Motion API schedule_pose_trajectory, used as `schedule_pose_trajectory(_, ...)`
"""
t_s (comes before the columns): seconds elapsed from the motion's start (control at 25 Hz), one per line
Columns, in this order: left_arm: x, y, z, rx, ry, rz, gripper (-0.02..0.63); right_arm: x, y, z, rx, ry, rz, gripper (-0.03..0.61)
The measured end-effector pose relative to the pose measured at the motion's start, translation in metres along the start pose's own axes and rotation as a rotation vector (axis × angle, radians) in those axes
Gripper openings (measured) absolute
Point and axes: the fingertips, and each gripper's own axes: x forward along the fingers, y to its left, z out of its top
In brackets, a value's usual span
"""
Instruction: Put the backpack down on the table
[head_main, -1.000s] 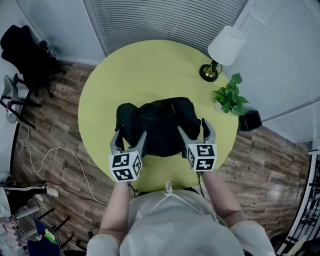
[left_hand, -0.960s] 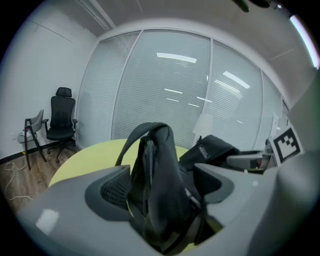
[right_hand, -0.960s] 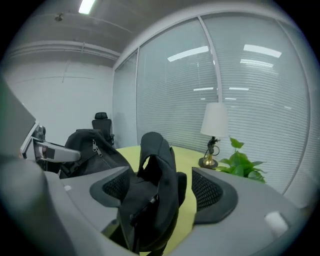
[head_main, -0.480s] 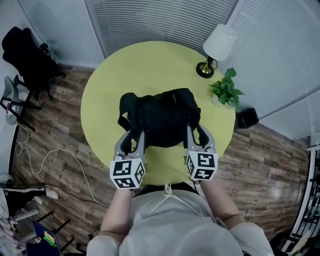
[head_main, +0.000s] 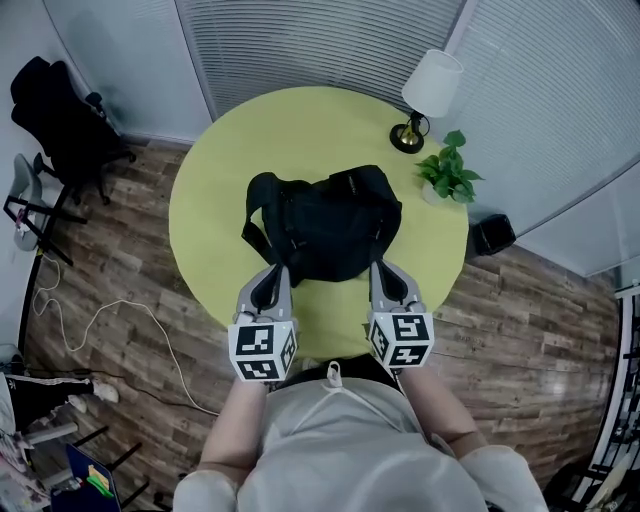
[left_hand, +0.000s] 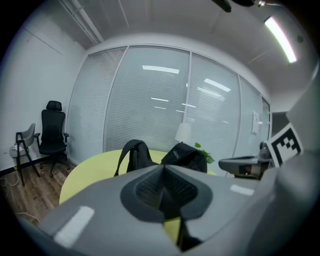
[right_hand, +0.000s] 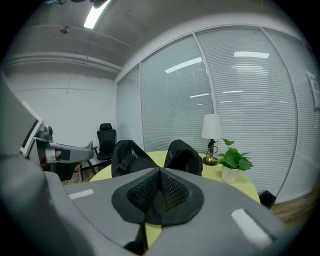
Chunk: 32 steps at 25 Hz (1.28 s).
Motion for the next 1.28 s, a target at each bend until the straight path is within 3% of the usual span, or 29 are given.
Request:
schedule_pose_trajectory(0.28,-0.023,-0.005,0.018,-0.025,-0.075,-0.043,0.006,-0.019,0.017,0.006,0.014,-0.020,0.046,-0.003)
schedule_pose_trajectory(0.64,-0.036,-0.002,0.035,0.002,-0.128,-0.041,0.006,-0.019,0.021,0.009,0.014,-0.010,0.039,-0.003)
schedule_pose_trajectory(1.28,-0.022,0.000,0.047,-0.030,-0.136,-0.062,0.006,-0.005,0.018,0.022,-0.011,0.014,0.073,-0.002)
